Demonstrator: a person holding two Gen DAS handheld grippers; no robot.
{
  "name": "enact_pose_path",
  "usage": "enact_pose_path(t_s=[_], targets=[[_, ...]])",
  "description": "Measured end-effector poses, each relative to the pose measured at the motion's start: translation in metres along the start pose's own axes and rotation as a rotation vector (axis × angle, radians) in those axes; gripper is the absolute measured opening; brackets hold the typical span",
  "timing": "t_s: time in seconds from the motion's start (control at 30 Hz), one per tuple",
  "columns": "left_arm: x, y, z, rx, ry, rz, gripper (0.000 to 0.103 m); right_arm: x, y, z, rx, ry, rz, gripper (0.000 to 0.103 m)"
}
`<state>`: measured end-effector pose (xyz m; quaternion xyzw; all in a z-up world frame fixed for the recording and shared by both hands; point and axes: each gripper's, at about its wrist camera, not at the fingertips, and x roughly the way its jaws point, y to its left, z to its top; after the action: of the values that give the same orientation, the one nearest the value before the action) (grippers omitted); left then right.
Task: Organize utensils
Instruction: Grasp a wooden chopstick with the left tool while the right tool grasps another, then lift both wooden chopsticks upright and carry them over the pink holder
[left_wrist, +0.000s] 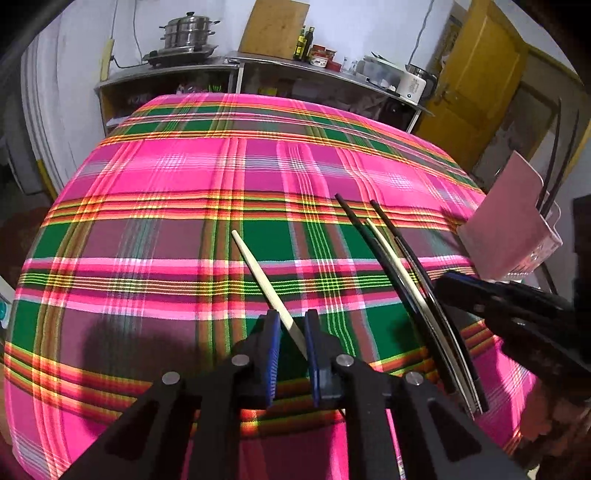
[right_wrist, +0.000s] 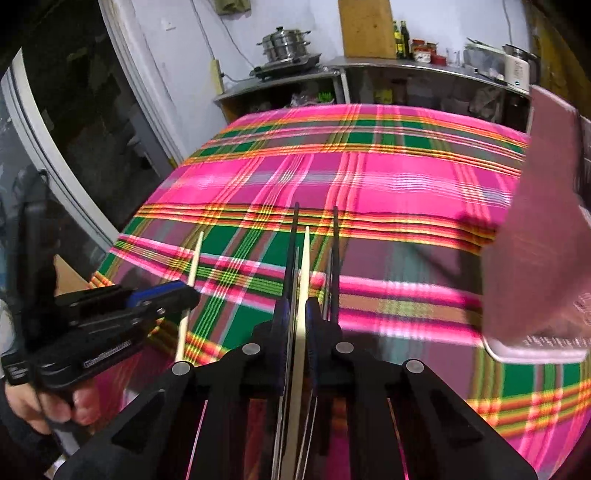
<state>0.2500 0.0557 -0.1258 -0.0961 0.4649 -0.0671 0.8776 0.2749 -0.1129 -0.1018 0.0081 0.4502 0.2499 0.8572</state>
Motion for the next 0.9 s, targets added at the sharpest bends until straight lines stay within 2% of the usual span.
enact_pose_path(t_s=[0.17,0.67,0.9], targets=[[0.001,0.001,0.001,-0.013,-0.002,-0.014,0.015,0.021,-0.004,0.005,-0.006,0.042,-0.014,0.009],[0.012,0.006,0.018,-0.085,0.012,-0.028,0.017,0.037,-0.004,0.019,-0.018,0.067,-0.053,0.009],[0.019,0.004,0.026,-0.077,0.009,-0.012,0.017,0.044,0.000,0.029,-0.034,0.075,-0.072,0.009]])
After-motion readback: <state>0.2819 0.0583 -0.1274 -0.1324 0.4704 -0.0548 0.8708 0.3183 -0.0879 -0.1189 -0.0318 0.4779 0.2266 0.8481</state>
